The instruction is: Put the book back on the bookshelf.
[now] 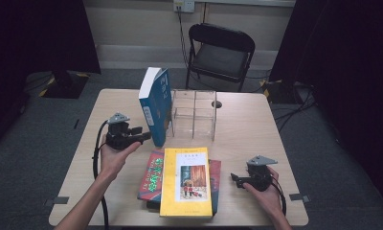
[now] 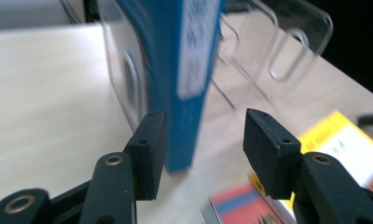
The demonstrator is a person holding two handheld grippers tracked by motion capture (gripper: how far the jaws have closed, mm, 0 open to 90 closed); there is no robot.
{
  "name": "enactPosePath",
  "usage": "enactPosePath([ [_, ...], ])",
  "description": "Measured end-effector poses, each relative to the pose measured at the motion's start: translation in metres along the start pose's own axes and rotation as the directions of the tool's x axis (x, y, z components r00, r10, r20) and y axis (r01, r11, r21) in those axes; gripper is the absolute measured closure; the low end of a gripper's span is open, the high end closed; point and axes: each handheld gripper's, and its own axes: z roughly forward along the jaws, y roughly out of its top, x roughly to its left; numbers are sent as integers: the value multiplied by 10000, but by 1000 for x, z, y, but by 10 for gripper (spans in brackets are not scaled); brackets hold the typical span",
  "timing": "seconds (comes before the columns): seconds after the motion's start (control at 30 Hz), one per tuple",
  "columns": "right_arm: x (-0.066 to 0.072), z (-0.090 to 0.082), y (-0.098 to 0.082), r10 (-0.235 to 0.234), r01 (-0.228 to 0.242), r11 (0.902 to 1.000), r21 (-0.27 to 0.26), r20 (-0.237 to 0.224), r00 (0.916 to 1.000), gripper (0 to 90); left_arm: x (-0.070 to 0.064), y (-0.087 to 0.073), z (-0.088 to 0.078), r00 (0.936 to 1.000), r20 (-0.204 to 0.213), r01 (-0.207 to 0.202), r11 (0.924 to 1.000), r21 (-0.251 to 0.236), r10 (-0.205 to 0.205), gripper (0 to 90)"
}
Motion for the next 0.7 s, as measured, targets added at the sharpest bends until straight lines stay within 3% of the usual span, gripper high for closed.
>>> enactPosePath([
  [0.13, 6, -2, 7, -28, 25, 9999, -110, -306, 9995, 233, -9, -14, -2, 9995, 262, -172, 9993, 341, 163, 511],
  [0.27, 14, -14, 17, -15, -19, 9985, -552, -606, 9982, 310, -22, -29, -7, 9975, 668, -262, 9983, 528, 227, 508],
  [0.3, 19, -21, 24, 145, -229, 9964, -813, -1027, 9946, 355, -29, -35, -8, 9964, 734, -472, 9964, 708, 420, 518],
  [0.33, 19, -21, 24, 145, -229, 9964, -813, -1027, 9946, 355, -29, -35, -8, 9964, 734, -472, 9964, 708, 420, 532],
  [0.37, 26, -29, 31, 194, -341, 9939, -1048, -1380, 9902, 408, -34, -39, -9, 9953, 799, -614, 9937, 942, 539, 548],
  [0.43, 29, -31, 33, 91, -247, 9931, -1144, -1352, 9908, 434, -38, -43, -8, 9940, 934, -674, 9924, 1032, 578, 548],
  [0.63, 58, -45, 59, -257, -113, 9845, -1752, -2076, 9779, 559, -52, -54, -6, 9875, 1474, -742, 9897, 1226, 558, 492],
  [0.7, 62, -45, 62, -326, -64, 9842, -1772, -2163, 9758, 564, -55, -55, -4, 9875, 1396, -914, 9874, 1289, 732, 480],
])
